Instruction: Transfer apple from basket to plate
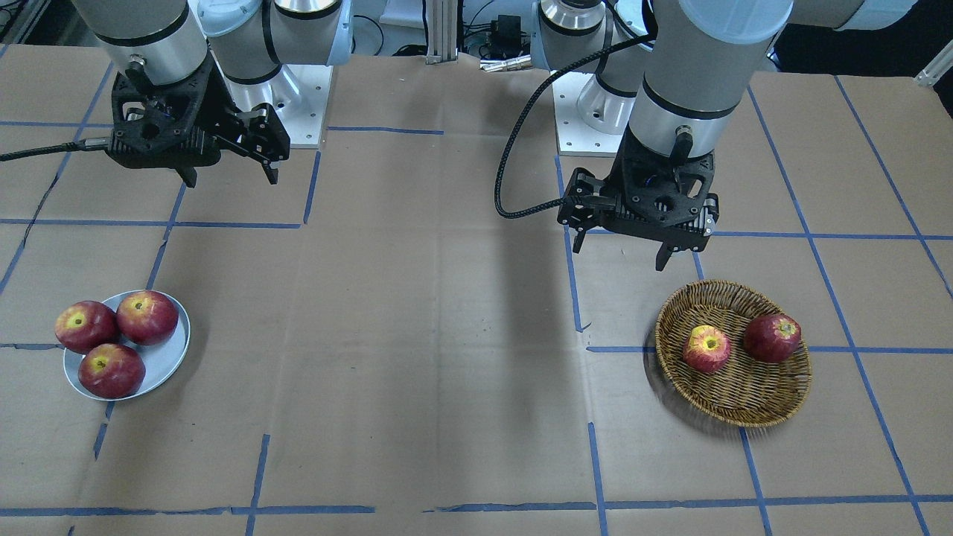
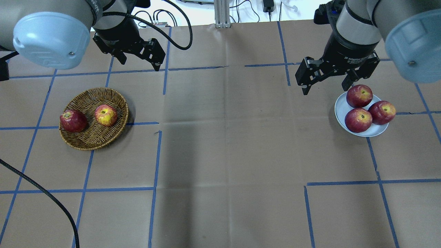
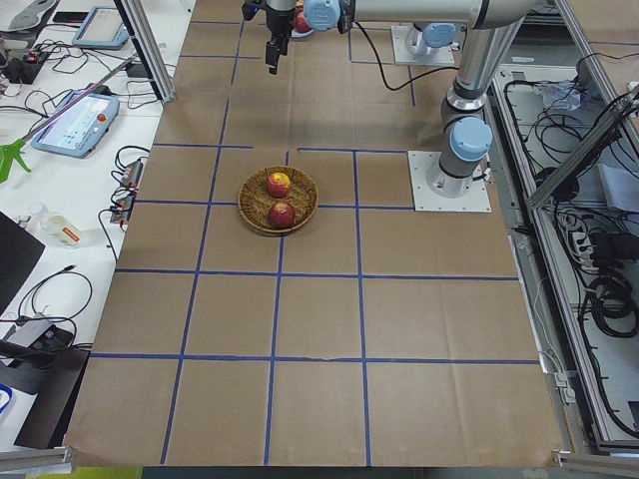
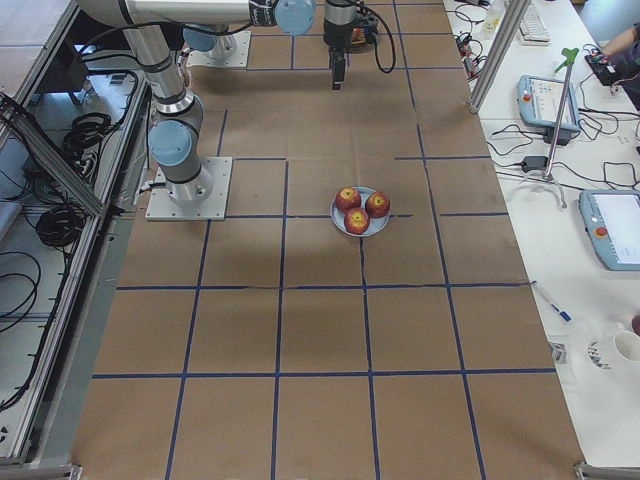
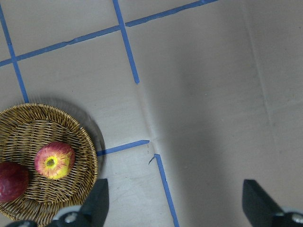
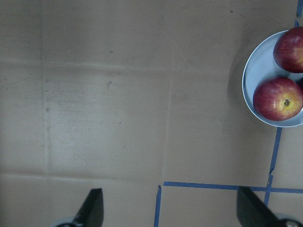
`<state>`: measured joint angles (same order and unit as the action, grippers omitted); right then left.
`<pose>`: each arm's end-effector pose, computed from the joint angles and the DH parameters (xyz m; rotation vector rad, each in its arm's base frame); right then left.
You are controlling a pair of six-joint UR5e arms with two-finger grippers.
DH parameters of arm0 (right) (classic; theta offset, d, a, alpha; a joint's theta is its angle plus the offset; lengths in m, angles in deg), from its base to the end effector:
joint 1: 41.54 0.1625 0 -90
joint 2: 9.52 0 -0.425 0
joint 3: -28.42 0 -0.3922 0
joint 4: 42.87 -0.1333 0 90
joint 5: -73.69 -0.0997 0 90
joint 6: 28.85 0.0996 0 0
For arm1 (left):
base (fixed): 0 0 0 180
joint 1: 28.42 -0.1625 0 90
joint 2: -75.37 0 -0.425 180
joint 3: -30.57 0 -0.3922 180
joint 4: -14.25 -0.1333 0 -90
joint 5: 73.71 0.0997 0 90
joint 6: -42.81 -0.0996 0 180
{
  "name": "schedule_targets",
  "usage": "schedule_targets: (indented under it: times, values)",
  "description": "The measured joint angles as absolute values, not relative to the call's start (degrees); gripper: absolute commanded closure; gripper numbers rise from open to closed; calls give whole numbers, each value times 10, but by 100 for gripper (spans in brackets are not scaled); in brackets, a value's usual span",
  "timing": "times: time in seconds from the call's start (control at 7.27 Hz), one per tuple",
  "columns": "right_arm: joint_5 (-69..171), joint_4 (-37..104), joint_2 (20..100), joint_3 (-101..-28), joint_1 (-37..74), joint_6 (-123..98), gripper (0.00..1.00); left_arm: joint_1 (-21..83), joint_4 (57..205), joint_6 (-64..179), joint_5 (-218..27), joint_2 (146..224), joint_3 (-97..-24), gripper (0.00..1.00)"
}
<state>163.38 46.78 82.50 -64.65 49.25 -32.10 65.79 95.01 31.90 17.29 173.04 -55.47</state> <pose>0.1404 -0.4725 0.4780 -0.1104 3.1335 0.0381 -0.1721 -0.5458 0.4688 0.4085 3.0881 -0.1486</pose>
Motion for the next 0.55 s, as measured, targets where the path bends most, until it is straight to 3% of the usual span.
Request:
schedule_targets:
  times: [0.55]
  values:
    - [1634,468,825,-647,493,-320,0,650,1057,319,177,1733,-534,1]
